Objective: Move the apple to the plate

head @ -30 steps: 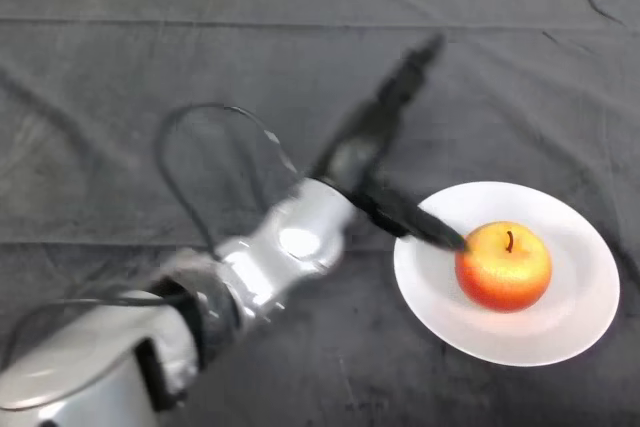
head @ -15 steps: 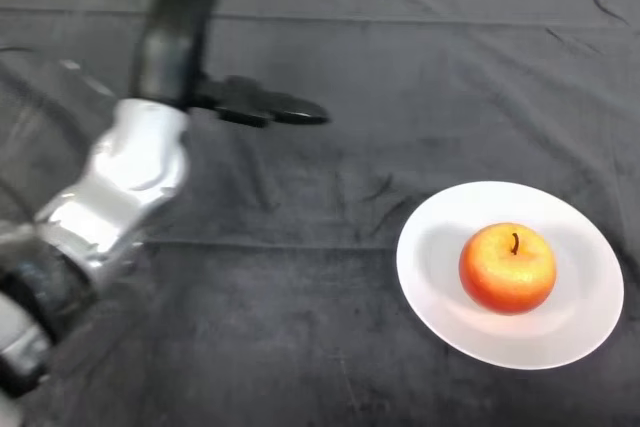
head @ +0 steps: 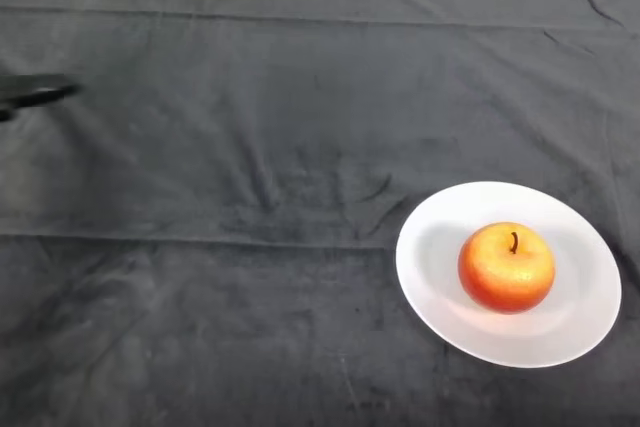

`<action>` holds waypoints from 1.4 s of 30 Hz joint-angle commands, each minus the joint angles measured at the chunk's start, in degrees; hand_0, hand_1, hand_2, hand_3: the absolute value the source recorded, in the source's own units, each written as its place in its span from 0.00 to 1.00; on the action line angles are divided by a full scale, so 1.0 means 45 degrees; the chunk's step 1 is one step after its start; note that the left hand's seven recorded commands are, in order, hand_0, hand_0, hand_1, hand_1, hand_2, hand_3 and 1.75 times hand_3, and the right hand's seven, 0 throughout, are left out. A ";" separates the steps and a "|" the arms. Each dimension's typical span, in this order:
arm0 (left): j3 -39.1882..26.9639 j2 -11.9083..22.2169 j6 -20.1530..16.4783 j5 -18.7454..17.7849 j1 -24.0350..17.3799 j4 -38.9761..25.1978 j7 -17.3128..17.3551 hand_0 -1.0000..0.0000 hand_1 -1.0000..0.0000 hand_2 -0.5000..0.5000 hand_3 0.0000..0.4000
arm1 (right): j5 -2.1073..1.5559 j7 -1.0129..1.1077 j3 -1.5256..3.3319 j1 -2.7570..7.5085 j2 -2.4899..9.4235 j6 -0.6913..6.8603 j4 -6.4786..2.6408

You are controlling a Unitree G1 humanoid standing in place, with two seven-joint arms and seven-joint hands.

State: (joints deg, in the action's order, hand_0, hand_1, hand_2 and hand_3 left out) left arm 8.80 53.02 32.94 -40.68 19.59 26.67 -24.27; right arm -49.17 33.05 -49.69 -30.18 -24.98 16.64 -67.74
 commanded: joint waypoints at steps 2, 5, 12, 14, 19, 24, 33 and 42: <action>-0.1168 0.1086 0.0520 -0.0336 -0.0897 -0.0345 -0.0083 1.00 1.00 0.50 0.00 | -0.0110 -0.0043 -0.0200 -0.0080 -0.0227 0.0034 -0.0205; -0.2131 0.1202 0.0663 -0.0526 -0.1586 -0.0231 -0.0220 1.00 1.00 0.50 0.00 | -0.0109 -0.0046 -0.0200 -0.0079 -0.0226 0.0036 -0.0201; -0.4093 0.1273 0.0790 -0.0686 -0.2896 -0.0308 -0.0773 1.00 1.00 0.50 0.00 | -0.0110 -0.0050 -0.0202 -0.0078 -0.0225 0.0039 -0.0198; -0.4663 0.1201 0.0879 -0.0679 -0.3207 -0.0257 -0.0900 1.00 1.00 0.50 0.00 | -0.0110 -0.0050 -0.0203 -0.0078 -0.0225 0.0040 -0.0197; -0.5650 0.0884 0.1037 -0.0485 -0.3370 0.0103 -0.1179 1.00 1.00 0.50 0.00 | -0.0111 -0.0051 -0.0205 -0.0079 -0.0225 0.0042 -0.0198; -0.6361 0.0472 0.1262 -0.0209 -0.3075 0.0807 -0.1239 1.00 1.00 0.50 0.00 | -0.0112 -0.0051 -0.0207 -0.0080 -0.0226 0.0043 -0.0200; -0.7394 0.0003 0.1455 -0.0084 -0.2196 0.2447 -0.0682 1.00 1.00 0.50 0.00 | -0.0113 -0.0049 -0.0211 -0.0082 -0.0229 0.0045 -0.0206; -0.7815 -0.0321 0.1202 0.0346 -0.1430 0.2988 -0.0613 1.00 1.00 0.50 0.00 | -0.0113 -0.0045 -0.0214 -0.0085 -0.0232 0.0046 -0.0214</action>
State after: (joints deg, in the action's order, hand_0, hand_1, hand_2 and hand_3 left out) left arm -23.75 53.62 38.43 -40.55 11.34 38.27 -27.38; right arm -49.17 33.03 -49.68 -30.17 -24.98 16.65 -67.74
